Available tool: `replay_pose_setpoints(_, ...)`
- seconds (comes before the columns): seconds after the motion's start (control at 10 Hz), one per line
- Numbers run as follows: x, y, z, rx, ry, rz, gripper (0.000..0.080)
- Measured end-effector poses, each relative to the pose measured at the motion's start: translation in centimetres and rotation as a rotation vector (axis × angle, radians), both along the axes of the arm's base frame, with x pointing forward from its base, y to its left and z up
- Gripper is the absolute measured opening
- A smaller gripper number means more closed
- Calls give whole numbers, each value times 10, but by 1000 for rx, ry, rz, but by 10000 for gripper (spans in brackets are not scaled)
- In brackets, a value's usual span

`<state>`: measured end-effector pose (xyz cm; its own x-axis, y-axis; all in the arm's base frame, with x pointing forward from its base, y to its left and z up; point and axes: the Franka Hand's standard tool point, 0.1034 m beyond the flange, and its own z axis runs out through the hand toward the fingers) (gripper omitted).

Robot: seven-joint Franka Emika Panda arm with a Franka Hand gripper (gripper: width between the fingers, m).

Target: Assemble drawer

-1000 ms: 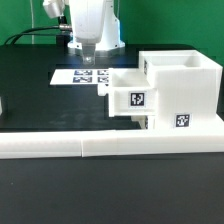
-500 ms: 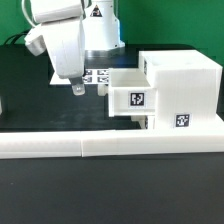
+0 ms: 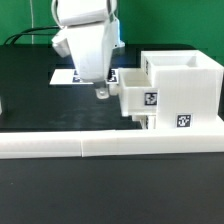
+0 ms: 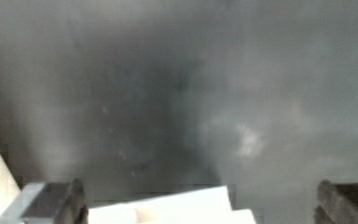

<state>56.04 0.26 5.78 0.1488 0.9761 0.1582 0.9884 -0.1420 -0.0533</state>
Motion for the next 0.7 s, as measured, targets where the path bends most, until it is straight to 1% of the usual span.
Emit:
replay_pose_setpoints(0.1,0,11,-3,5,-1,8,649)
replay_pose_setpoints(0.3,0,5,-3,4,0,-2,649)
replay_pose_setpoints(0.5,-1,6,-4,5,1,-2,649)
replay_pose_setpoints(0.7,-1,26,-7,11,10,-4,649)
